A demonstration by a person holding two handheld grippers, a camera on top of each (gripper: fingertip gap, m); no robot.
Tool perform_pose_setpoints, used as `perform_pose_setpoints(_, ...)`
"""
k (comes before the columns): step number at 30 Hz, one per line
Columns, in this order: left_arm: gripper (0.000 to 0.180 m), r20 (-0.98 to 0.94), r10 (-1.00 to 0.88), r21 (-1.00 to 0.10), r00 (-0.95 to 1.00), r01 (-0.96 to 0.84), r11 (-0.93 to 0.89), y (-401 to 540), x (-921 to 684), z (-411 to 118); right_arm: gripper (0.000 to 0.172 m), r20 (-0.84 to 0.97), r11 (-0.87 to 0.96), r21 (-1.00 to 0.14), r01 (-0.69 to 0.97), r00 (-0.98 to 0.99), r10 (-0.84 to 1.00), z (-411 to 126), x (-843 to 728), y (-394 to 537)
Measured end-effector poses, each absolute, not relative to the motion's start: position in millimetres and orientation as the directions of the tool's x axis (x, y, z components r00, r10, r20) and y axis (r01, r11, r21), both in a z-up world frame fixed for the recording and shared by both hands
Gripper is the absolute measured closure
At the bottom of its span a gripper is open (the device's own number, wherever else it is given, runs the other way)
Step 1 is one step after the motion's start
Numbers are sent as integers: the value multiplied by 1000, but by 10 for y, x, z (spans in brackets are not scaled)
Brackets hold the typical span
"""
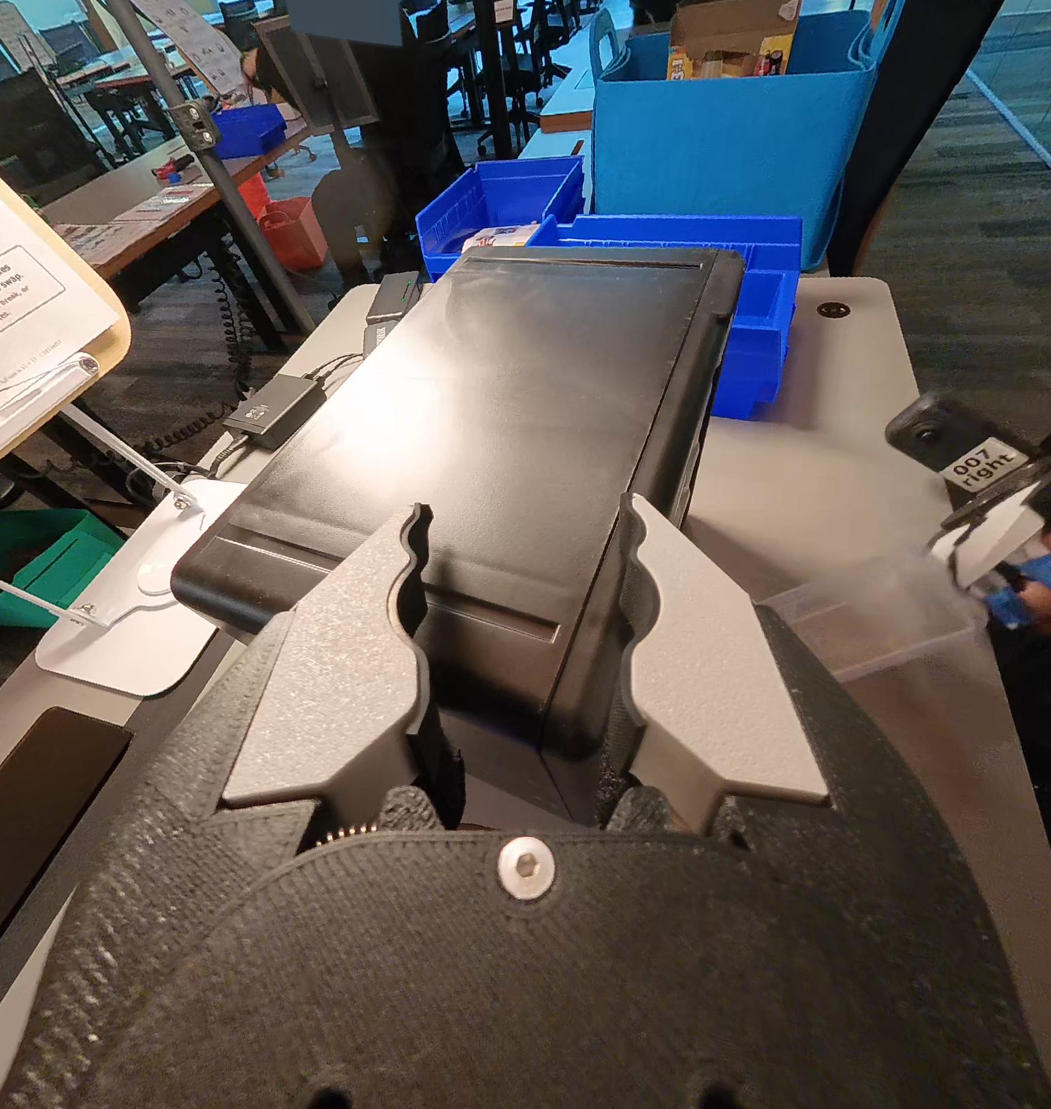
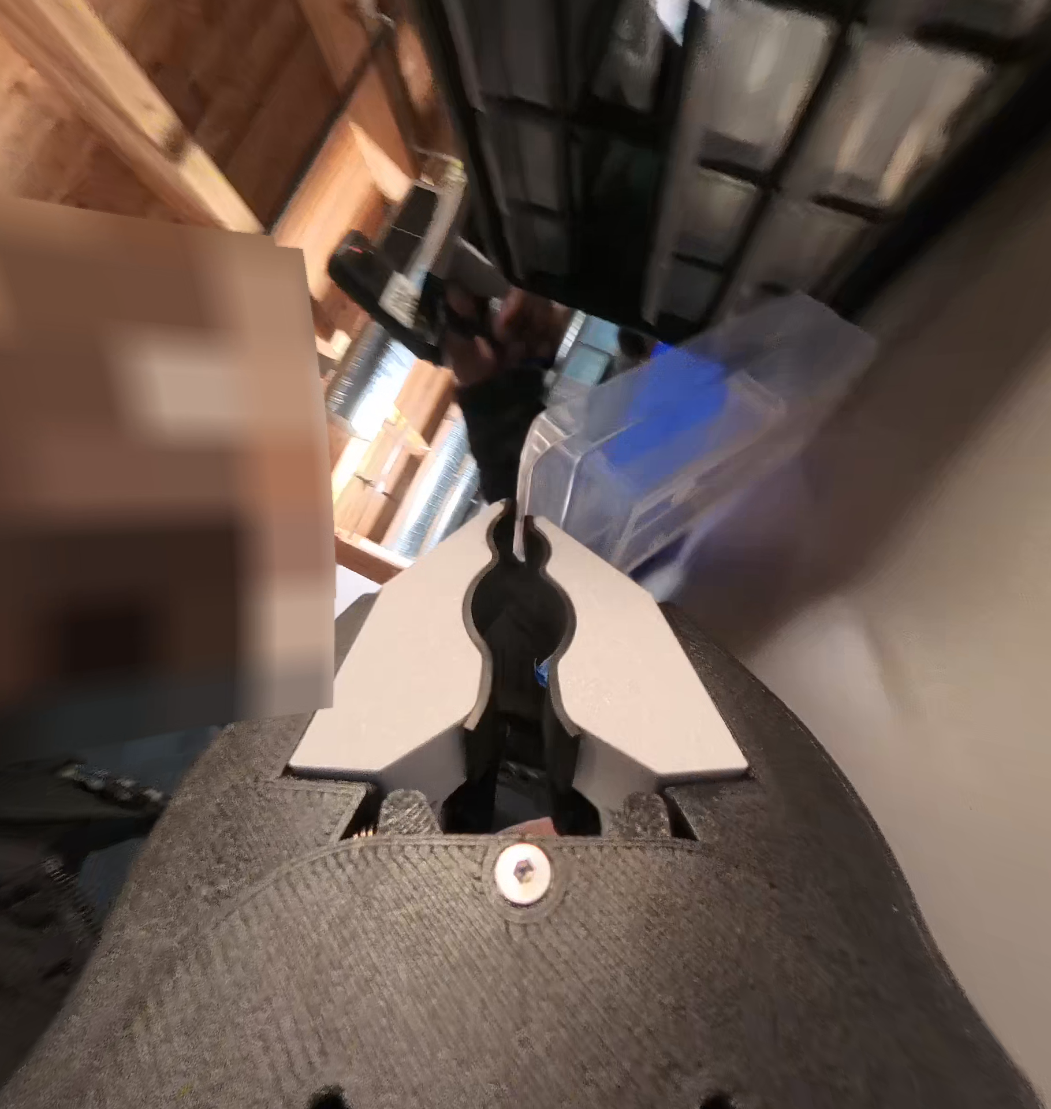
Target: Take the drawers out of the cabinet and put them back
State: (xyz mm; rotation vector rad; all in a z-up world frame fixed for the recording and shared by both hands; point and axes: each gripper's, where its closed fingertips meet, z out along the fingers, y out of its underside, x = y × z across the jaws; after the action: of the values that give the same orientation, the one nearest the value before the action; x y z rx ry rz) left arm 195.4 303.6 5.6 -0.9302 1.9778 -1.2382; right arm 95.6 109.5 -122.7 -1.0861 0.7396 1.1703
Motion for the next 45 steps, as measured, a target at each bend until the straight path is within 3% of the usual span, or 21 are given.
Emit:
perform_pose_setpoints(1,116,-134,-817,-920,-560,-237,313,3036,1955,54,168,-925,-19,-268,-963,251,286,-1357,922,1129)
perform_pose_setpoints(4,116,-134,-818,-920,-560,-237,313,3035,1955,54,154,-914,-193,-399,-896,373,159,-1600,682,1183)
perform_pose_setpoints(7,116,-134,-818,-920,-560,-237,313,3034,1955,54,127,-853,-329,-519,-789,506,132,-1673,495,1146)
perform_pose_setpoints(11,116,-134,-817,-920,-560,-237,313,3034,1956,54,117,-733,-455,-644,-615,666,138,-1728,410,1009)
perform_pose_setpoints(16,116,-133,-816,-920,-562,-235,312,3033,1956,56,119,-441,-581,-782,-224,858,263,-1734,565,714)
perform_pose_setpoints(19,116,-134,-817,-920,-561,-236,313,3032,1957,57,124,-130,-520,-843,136,887,442,-1598,756,662)
perform_pose_setpoints(22,116,-136,-818,-920,-559,-235,314,3030,1955,57,125,240,-390,-764,514,788,567,-1554,1043,817)
perform_pose_setpoints(24,116,-137,-818,-920,-559,-233,314,3029,1955,58,125,402,-299,-673,677,674,620,-1536,1188,993)
perform_pose_setpoints(27,116,-135,-816,-921,-562,-231,312,3031,1953,58,125,496,-213,-551,807,522,693,-1516,1278,1237)
perform_pose_setpoints(30,116,-134,-814,-922,-565,-231,312,3032,1951,58,122,568,-130,-330,935,306,764,-1582,1334,1397)
perform_pose_setpoints(32,116,-134,-814,-921,-566,-231,313,3031,1951,58,119,570,-76,-206,976,183,801,-1644,1339,1479)
perform_pose_setpoints(35,116,-134,-813,-922,-567,-230,312,3031,1950,58,117,506,-21,-119,993,79,859,-1806,1272,1525)
perform_pose_setpoints(38,117,-135,-814,-921,-565,-231,313,3030,1946,57,128,462,6,-26,1000,6,887,-1971,1278,1540)
perform_pose_setpoints(42,118,-138,-813,-920,-566,-231,317,3026,1940,57,158,460,-37,-32,999,47,886,-2007,1239,1539)
perform_pose_setpoints(45,118,-138,-813,-920,-566,-231,317,3027,1940,58,164,468,-79,-64,995,100,878,-1992,1232,1450)
